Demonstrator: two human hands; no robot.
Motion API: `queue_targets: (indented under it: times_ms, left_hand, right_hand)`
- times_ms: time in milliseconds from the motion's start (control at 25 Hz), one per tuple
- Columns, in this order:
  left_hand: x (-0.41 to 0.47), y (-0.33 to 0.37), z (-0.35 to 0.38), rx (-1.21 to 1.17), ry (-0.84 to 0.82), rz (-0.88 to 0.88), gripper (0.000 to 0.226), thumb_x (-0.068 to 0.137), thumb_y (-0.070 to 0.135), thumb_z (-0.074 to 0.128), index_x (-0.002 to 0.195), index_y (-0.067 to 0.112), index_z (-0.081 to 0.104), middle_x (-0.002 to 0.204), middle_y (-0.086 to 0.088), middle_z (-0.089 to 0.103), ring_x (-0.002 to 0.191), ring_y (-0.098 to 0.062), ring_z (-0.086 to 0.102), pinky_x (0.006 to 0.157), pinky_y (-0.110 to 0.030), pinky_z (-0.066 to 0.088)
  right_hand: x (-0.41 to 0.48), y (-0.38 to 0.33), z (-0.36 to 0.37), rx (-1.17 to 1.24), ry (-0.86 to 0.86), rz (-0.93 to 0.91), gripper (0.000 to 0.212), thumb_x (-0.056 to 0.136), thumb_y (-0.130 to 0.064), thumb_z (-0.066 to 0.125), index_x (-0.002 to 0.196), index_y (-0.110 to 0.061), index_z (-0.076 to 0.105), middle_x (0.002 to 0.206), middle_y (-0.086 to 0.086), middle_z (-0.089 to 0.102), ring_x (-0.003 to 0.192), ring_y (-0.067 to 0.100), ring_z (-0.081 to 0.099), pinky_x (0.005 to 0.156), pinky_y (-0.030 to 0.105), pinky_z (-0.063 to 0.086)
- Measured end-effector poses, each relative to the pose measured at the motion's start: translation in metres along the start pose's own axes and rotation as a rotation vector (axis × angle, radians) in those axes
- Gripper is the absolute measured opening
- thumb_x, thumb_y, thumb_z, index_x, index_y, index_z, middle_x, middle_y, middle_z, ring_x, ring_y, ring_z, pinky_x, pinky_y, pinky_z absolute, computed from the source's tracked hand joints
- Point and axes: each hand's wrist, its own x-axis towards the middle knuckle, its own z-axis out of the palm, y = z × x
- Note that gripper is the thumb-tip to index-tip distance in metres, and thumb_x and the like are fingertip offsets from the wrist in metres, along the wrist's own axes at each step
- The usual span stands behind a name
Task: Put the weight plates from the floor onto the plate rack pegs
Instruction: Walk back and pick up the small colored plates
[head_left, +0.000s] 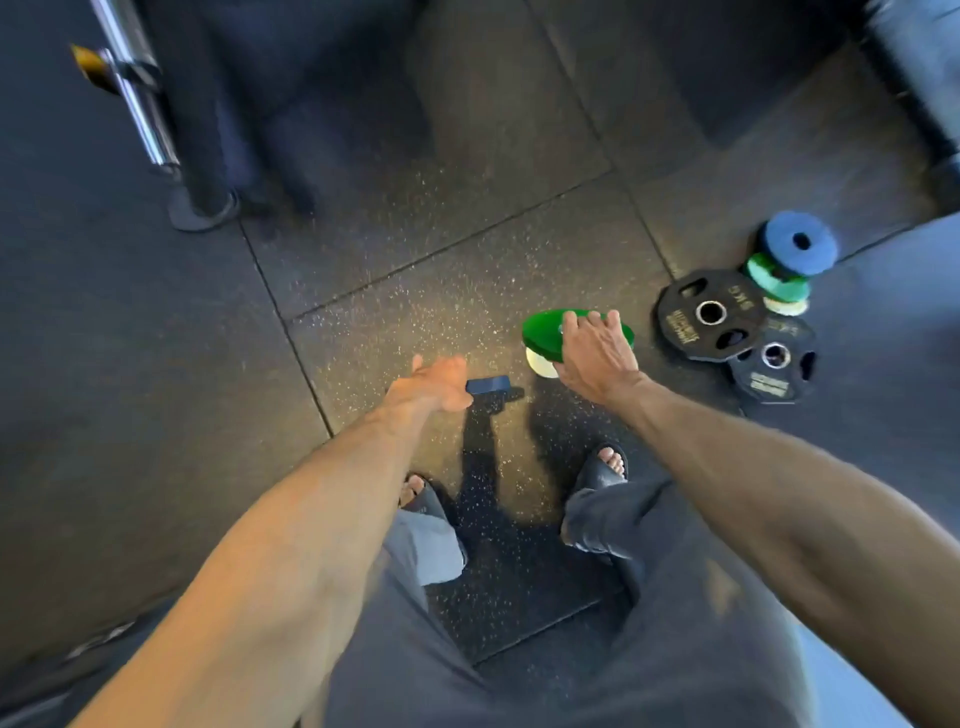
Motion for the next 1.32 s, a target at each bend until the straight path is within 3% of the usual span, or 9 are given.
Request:
queue_targets:
  times_ms: [120, 320, 440, 520, 720, 960, 1120, 1320]
  left_hand:
    - [-0.078, 0.041, -0.074, 0.095, 0.031, 0.081, 0.010, 0.091, 0.018, 0.054, 0.098, 0.018, 0.048, 0.089, -0.002, 0.053, 0.098, -0.027, 0.052, 0.088, -0.041, 0.037]
    - [-0.161, 0.095, -0.161, 0.152, -0.028, 0.308, 0.025, 0.084, 0.031, 0.063, 0.101, 0.015, 0.054, 0.097, -0.007, 0.067, 0.091, -0.031, 0.066, 0.073, -0.035, 0.048]
    - [-0.197, 0.130, -0.183, 0.287, -0.079, 0.477, 0.031, 0.085, 0.037, 0.067, 0.104, 0.014, 0.061, 0.098, -0.006, 0.073, 0.090, -0.025, 0.068, 0.083, -0.037, 0.052]
    - [-0.218, 0.155, -0.181, 0.405, -0.108, 0.574, 0.030, 0.087, 0.036, 0.067, 0.105, 0.012, 0.066, 0.098, -0.008, 0.073, 0.088, -0.023, 0.068, 0.082, -0.036, 0.052]
    - [-0.277, 0.225, -0.118, 0.764, -0.188, 0.809, 0.042, 0.085, 0.042, 0.071, 0.104, 0.005, 0.066, 0.103, -0.013, 0.071, 0.092, -0.030, 0.067, 0.075, -0.034, 0.049]
    - [-0.375, 0.258, 0.030, 1.094, -0.320, 1.082, 0.033, 0.084, 0.041, 0.071, 0.096, 0.011, 0.064, 0.092, -0.009, 0.067, 0.082, -0.027, 0.065, 0.063, -0.028, 0.042]
    - [-0.459, 0.247, 0.138, 1.277, -0.410, 1.233, 0.024, 0.085, 0.038, 0.070, 0.088, 0.015, 0.063, 0.085, -0.005, 0.065, 0.074, -0.021, 0.060, 0.059, -0.027, 0.040]
    - [-0.559, 0.207, 0.257, 1.430, -0.488, 1.376, 0.028, 0.087, 0.033, 0.070, 0.100, 0.009, 0.068, 0.096, -0.014, 0.071, 0.075, -0.023, 0.060, 0.060, -0.026, 0.040]
  right_hand:
    - [-0.065, 0.009, -0.086, 0.058, 0.045, 0.121, 0.044, 0.084, -0.043, 0.062, 0.110, -0.008, 0.053, 0.103, 0.014, 0.068, 0.095, 0.033, 0.060, 0.092, 0.046, 0.035]
    - [-0.162, -0.006, -0.173, 0.173, 0.055, 0.372, 0.039, 0.087, -0.041, 0.055, 0.110, -0.009, 0.052, 0.103, 0.014, 0.068, 0.095, 0.033, 0.061, 0.090, 0.045, 0.037]
    - [-0.222, -0.025, -0.199, 0.318, 0.062, 0.621, 0.038, 0.092, -0.038, 0.053, 0.117, -0.009, 0.050, 0.108, 0.012, 0.069, 0.103, 0.034, 0.063, 0.094, 0.045, 0.036]
    - [-0.263, -0.041, -0.205, 0.418, 0.072, 0.772, 0.037, 0.094, -0.034, 0.051, 0.120, -0.007, 0.049, 0.110, 0.013, 0.069, 0.106, 0.036, 0.064, 0.096, 0.045, 0.037]
    - [-0.386, -0.089, -0.190, 0.883, 0.201, 1.139, 0.024, 0.091, -0.030, 0.056, 0.109, -0.016, 0.049, 0.106, 0.019, 0.069, 0.099, 0.042, 0.065, 0.082, 0.044, 0.049]
    - [-0.530, -0.205, -0.144, 1.084, 0.284, 1.558, 0.022, 0.092, -0.034, 0.057, 0.103, -0.015, 0.055, 0.105, 0.016, 0.070, 0.099, 0.037, 0.064, 0.076, 0.037, 0.046]
    - [-0.618, -0.299, -0.116, 1.180, 0.259, 1.819, 0.025, 0.092, -0.038, 0.054, 0.105, -0.017, 0.057, 0.111, 0.014, 0.067, 0.106, 0.034, 0.064, 0.085, 0.038, 0.050]
    - [-0.715, -0.403, -0.093, 1.191, 0.284, 2.045, 0.030, 0.095, -0.033, 0.055, 0.119, -0.015, 0.056, 0.122, 0.013, 0.065, 0.114, 0.032, 0.061, 0.093, 0.035, 0.047]
